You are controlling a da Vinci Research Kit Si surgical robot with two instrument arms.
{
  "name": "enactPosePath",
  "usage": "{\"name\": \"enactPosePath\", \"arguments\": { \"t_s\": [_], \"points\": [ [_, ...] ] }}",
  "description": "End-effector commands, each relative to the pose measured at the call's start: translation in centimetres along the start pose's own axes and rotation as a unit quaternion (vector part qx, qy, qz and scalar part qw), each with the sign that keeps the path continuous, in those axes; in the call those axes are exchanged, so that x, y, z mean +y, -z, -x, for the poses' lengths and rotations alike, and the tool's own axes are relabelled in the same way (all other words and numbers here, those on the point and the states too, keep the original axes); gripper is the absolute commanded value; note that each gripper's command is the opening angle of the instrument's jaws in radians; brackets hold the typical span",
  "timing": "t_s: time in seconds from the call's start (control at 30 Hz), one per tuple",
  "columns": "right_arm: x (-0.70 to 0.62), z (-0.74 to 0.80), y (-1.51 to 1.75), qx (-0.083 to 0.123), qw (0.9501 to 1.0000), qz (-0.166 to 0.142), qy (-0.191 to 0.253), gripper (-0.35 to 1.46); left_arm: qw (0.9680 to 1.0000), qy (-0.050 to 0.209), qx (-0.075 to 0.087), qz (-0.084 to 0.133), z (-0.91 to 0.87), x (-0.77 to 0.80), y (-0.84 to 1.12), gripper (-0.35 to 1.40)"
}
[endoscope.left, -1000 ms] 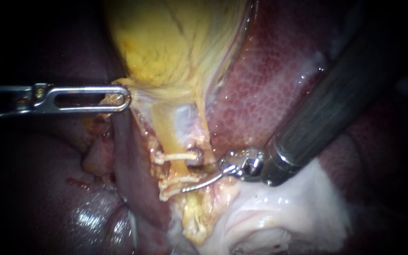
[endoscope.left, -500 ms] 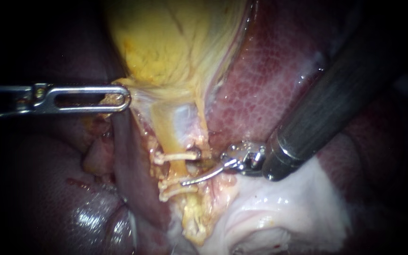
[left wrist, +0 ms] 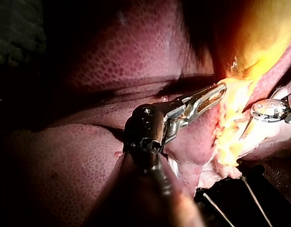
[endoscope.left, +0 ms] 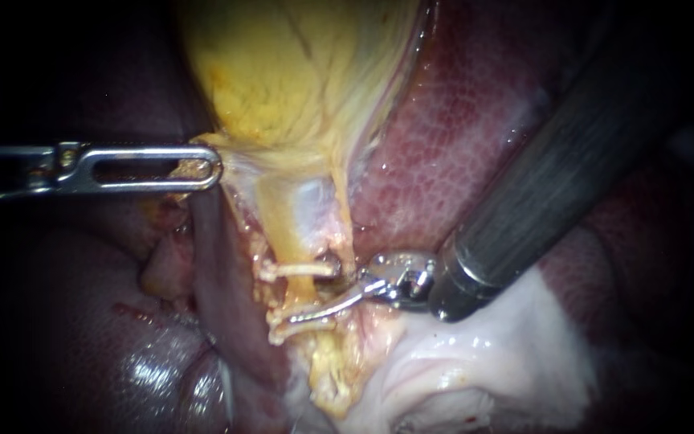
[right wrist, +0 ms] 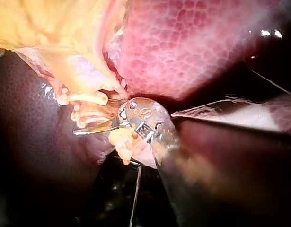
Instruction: Go to the cutting position left tube
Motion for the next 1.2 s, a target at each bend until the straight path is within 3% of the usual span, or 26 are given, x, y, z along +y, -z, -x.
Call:
{"name": "enactPosePath", "arguments": {
  "t_s": [0.03,0.3,0.63,0.87,1.2],
  "points": [
    [-0.03,0.00,0.00,-0.006,0.9999,-0.009,-0.001,1.23,1.0000,0.000,0.000,0.000,0.00,0.00,0.00,-0.35],
    [-0.02,-0.05,-0.11,-0.003,0.9998,-0.021,0.002,1.20,1.0000,0.000,0.000,0.000,0.00,0.00,-0.01,-0.35],
    [0.08,-0.10,-0.36,-0.002,0.9998,-0.017,0.003,1.20,1.0000,0.000,0.000,0.000,0.00,0.00,-0.02,-0.35],
    [0.16,-0.18,-0.54,-0.003,0.9995,-0.031,0.003,1.20,1.0000,0.000,-0.001,0.001,0.00,-0.01,-0.03,-0.35],
    [0.18,-0.17,-0.54,-0.002,0.9995,-0.031,0.002,1.20,1.0000,0.000,-0.001,0.001,0.00,-0.01,-0.03,-0.35]
  ]
}}
